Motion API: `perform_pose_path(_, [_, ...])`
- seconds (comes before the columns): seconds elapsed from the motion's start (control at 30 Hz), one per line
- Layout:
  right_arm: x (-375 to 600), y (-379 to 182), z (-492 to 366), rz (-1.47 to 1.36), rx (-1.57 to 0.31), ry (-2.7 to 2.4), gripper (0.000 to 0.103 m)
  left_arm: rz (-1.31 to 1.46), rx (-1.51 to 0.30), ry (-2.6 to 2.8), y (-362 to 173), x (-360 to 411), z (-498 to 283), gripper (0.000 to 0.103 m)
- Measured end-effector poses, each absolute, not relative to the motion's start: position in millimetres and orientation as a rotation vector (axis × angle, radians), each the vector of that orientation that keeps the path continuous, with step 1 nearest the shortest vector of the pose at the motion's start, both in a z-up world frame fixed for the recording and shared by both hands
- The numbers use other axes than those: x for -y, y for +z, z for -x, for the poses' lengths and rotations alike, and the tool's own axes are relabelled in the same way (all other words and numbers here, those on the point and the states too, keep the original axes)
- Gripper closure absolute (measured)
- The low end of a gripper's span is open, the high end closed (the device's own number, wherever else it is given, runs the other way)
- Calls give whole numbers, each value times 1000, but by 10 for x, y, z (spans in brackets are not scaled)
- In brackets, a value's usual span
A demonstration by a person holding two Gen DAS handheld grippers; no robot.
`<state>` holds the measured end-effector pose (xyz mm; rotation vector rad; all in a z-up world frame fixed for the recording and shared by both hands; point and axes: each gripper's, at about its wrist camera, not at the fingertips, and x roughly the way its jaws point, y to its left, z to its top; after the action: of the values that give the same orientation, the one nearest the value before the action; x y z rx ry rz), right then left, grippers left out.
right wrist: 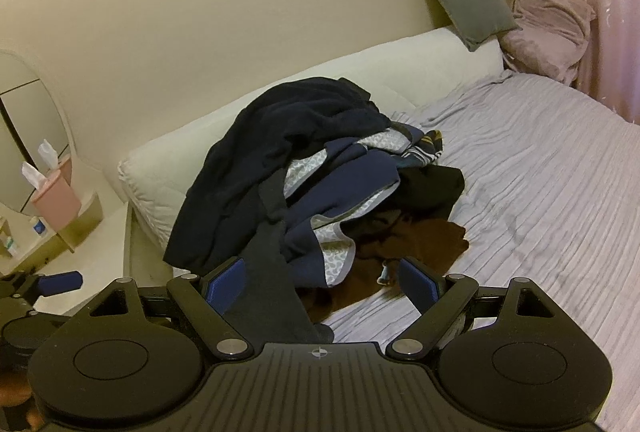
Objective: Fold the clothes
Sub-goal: 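Grasp the navy trousers with the left tool while the right tool grasps them too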
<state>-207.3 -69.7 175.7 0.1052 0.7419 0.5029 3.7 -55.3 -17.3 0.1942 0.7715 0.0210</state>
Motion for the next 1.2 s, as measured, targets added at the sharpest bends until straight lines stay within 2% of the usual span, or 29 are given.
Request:
perform_pose_path(0.23, [279, 1770, 1502, -47, -704, 560, 17, -300, -734, -67, -400, 149, -669, 4])
perform_pose_path(0.47, [-504, 1477, 335, 16, -767, 557, 17, -353, -739, -233, -821, -224, -1637, 11])
perform_pose_path(0.67, [-1186, 1140, -723, 17, -863, 536, 17, -304, -759, -372, -1119, -388, -2208, 36])
perform_pose_path(0.77, [-1331, 946, -952, 9, -904, 520, 17, -273, -740, -417, -1178, -443, -2214, 56])
perform_pose_path(0.8, [-1352, 914, -945, 27, -901, 516, 28, -271, -722, -431, -1147, -441, -2185, 79])
perform_pose_path(0.83, [-1372, 882, -938, 44, -899, 512, 41, -273, -699, -448, -1094, -428, -2149, 92])
perform_pose_path(0.87, [-1386, 863, -918, 63, -891, 511, 48, -276, -675, -464, -1041, -415, -2113, 93])
perform_pose_path(0.9, [-1371, 882, -875, 77, -875, 519, 60, -278, -652, -481, -987, -403, -2076, 97])
perform_pose_path(0.97, [-1293, 976, -825, 64, -852, 531, 75, -283, -604, -513, -881, -377, -2003, 98])
perform_pose_path(1.07, [-1010, 1296, -689, 13, -762, 515, 80, -290, -533, -561, -721, -339, -1894, 99])
perform_pose_path(1.2, [-263, 1814, -154, -83, -618, 474, 81, -340, -418, -752, -352, -1, -1444, 99])
